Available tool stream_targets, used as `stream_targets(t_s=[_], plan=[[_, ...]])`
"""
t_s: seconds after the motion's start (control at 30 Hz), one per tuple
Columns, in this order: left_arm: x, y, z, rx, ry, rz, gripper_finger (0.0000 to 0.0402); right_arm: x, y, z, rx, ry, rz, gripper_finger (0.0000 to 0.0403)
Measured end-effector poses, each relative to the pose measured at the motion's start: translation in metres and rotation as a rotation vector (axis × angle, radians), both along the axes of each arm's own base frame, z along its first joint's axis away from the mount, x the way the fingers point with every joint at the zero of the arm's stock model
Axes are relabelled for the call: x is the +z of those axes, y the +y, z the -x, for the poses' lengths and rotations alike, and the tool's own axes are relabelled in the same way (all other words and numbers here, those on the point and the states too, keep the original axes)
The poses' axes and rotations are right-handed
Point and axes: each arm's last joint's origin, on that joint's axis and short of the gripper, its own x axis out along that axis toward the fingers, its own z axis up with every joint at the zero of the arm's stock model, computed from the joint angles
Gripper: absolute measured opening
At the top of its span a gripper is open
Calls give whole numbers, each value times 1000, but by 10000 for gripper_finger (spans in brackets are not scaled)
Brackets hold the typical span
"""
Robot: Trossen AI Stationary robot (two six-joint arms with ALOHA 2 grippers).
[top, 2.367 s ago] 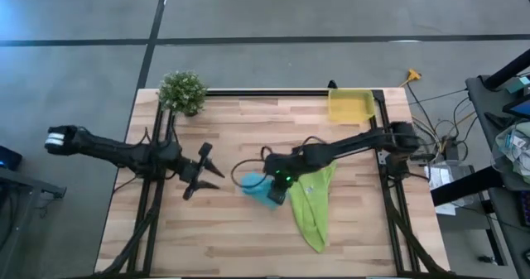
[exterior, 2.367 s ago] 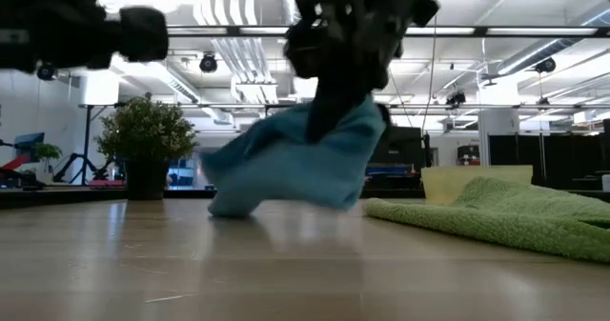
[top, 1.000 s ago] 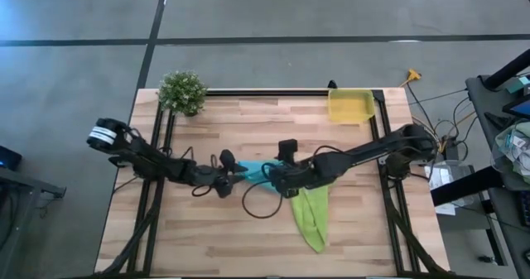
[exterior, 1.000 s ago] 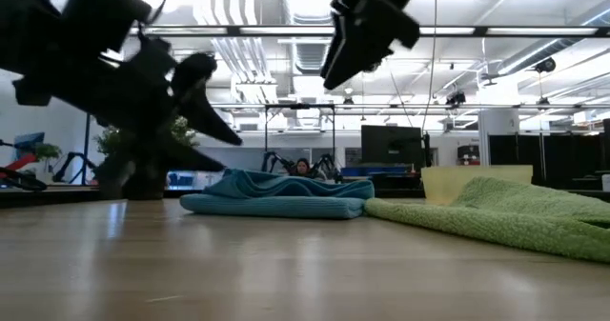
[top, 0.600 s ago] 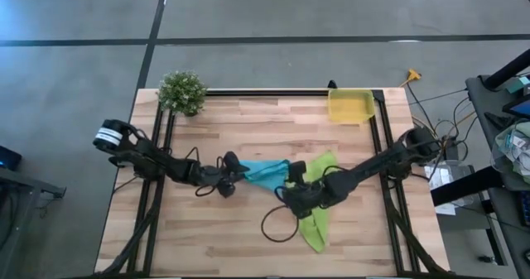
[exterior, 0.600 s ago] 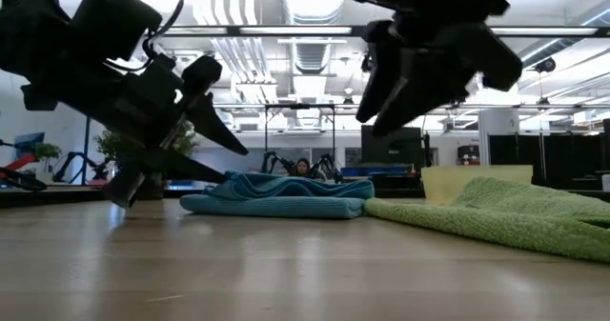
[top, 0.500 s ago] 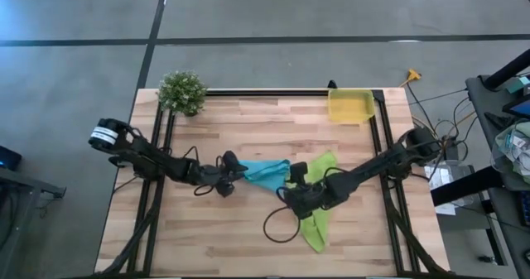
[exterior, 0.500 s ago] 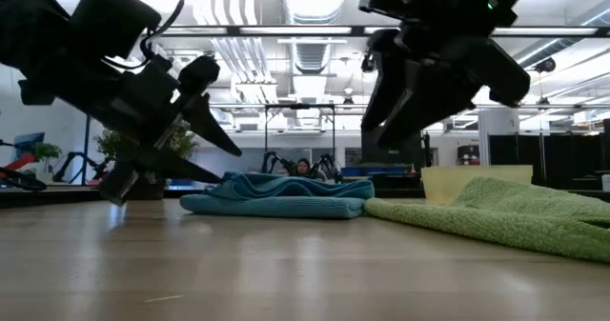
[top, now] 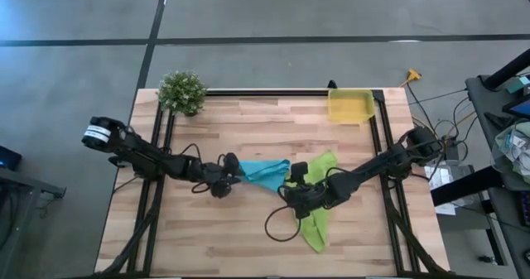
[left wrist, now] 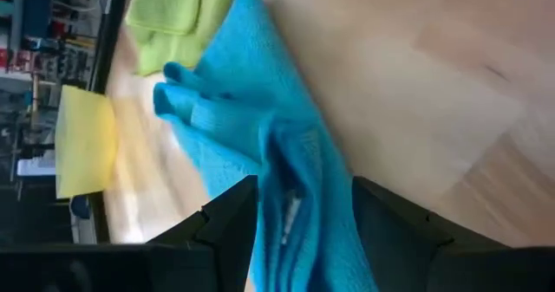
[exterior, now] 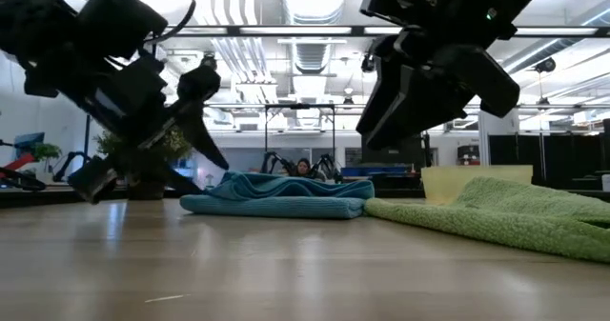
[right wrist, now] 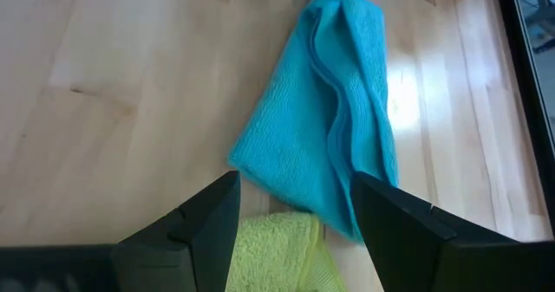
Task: Roll microfiber towels into tight, uniform cylinder then place into a basket
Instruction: Roll the blue microfiber towel
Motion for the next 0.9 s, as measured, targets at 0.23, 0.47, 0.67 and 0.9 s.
stream_targets(t_s=[0.23,0.47,0.67,0.9], plan=[[6,2,-5,72,-64,-12,172,0,0,0,0,0,0,214],[-2,0,-12,63,-13,-9,172,0,0,0,-7,-6,-8,214],[-10,-1,-28,109,1,-47,172,-1,0,0,-13,-5,-12,214],[-9,1,-35,169,-4,-83,171,-4,-1,2,-22,2,-15,214]])
